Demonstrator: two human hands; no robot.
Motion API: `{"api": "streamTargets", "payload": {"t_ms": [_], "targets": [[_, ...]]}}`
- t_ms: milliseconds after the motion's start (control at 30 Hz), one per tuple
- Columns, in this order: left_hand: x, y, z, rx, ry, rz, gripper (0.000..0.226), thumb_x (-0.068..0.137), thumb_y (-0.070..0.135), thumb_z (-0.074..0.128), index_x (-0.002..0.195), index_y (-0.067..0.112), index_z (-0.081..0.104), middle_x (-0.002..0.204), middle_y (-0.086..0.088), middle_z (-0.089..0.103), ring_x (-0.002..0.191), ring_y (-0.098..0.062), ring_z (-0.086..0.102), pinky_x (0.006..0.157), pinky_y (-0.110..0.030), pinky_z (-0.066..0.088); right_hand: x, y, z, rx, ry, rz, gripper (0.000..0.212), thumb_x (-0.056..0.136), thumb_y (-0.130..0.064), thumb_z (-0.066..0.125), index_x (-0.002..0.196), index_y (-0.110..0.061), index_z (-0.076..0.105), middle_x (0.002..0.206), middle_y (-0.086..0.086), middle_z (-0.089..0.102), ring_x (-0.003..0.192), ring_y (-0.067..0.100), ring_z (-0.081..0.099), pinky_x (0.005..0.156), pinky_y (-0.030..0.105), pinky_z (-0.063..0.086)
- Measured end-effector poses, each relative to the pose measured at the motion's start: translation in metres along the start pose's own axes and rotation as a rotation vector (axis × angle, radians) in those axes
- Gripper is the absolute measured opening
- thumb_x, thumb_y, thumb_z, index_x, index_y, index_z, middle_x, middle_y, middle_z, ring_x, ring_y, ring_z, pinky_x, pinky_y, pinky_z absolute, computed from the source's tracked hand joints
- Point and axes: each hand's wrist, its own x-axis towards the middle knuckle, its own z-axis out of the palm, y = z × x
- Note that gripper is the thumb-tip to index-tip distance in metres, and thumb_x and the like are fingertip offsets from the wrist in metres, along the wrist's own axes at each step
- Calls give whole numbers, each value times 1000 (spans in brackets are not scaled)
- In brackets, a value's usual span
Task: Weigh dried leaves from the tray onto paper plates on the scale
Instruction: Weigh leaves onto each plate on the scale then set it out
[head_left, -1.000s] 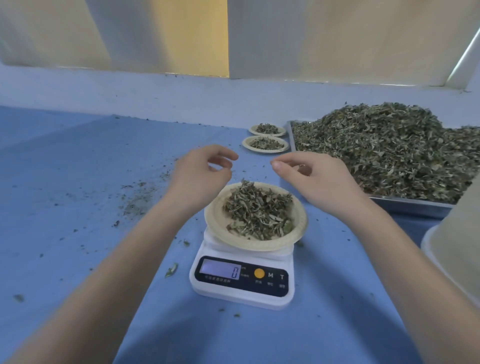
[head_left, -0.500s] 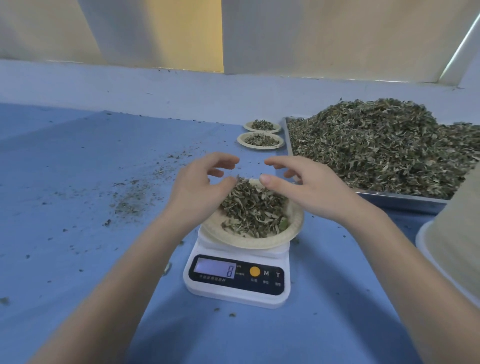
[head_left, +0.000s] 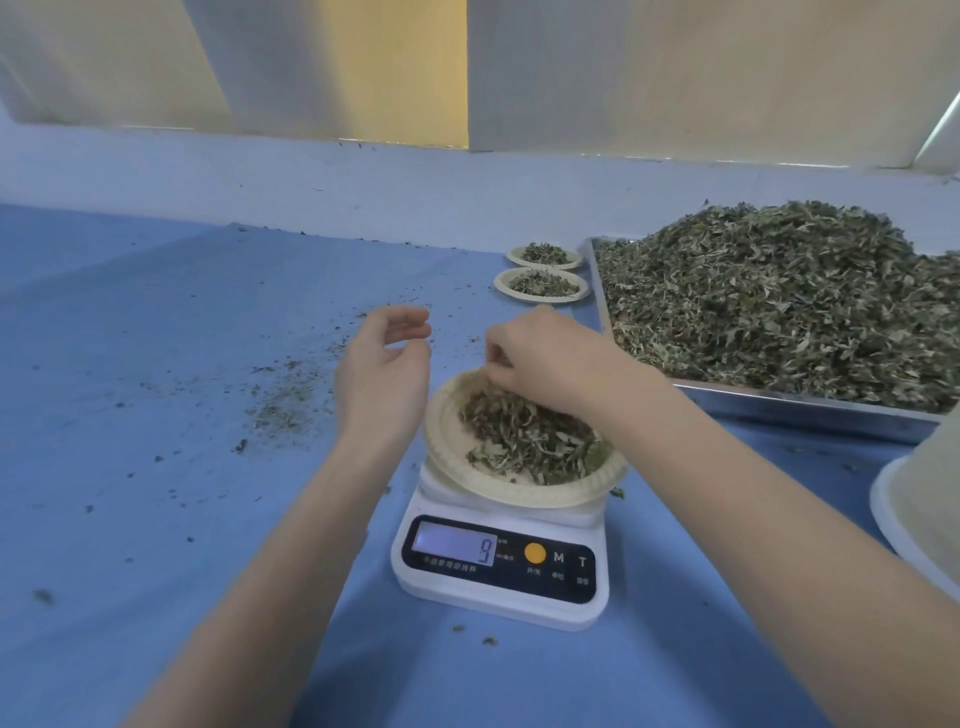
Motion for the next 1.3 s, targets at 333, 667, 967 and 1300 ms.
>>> {"api": "streamTargets", "payload": {"t_ms": [333, 667, 967, 1300], "targets": [[3, 19, 13, -27, -54, 15, 34, 88, -1, 45, 93, 30, 59, 95, 14, 63, 95, -11, 59, 79, -28, 48, -4, 35, -31, 601, 452, 170, 22, 93, -36, 58, 87, -18, 68, 67, -16, 54, 60, 0, 47, 54, 7, 33], [-2, 24, 18, 1, -149, 27, 34, 89, 2, 43, 89, 32, 57, 93, 13, 64, 79, -5, 62, 78, -28, 49, -12, 33, -9, 681, 408, 173, 27, 92, -38, 59, 93, -14, 72, 77, -1, 65, 59, 0, 46, 54, 7, 32], [-1, 28, 23, 13, -187, 10, 32, 92, 4, 41, 90, 32, 56, 95, 10, 65, 71, -1, 61, 76, -30, 53, -12, 37, -7, 733, 417, 164, 26, 92, -39, 59, 92, -16, 71, 67, -11, 56, 56, 0, 44, 51, 8, 32], [11, 60, 95, 261, -482, 101, 31, 93, 6, 38, 112, 23, 54, 119, -4, 60, 104, -25, 59, 91, -44, 49, -15, 111, -11, 468, 644, 396, 25, 95, -30, 55, 94, -9, 67, 63, -11, 51, 54, 1, 45, 56, 19, 31]]}}
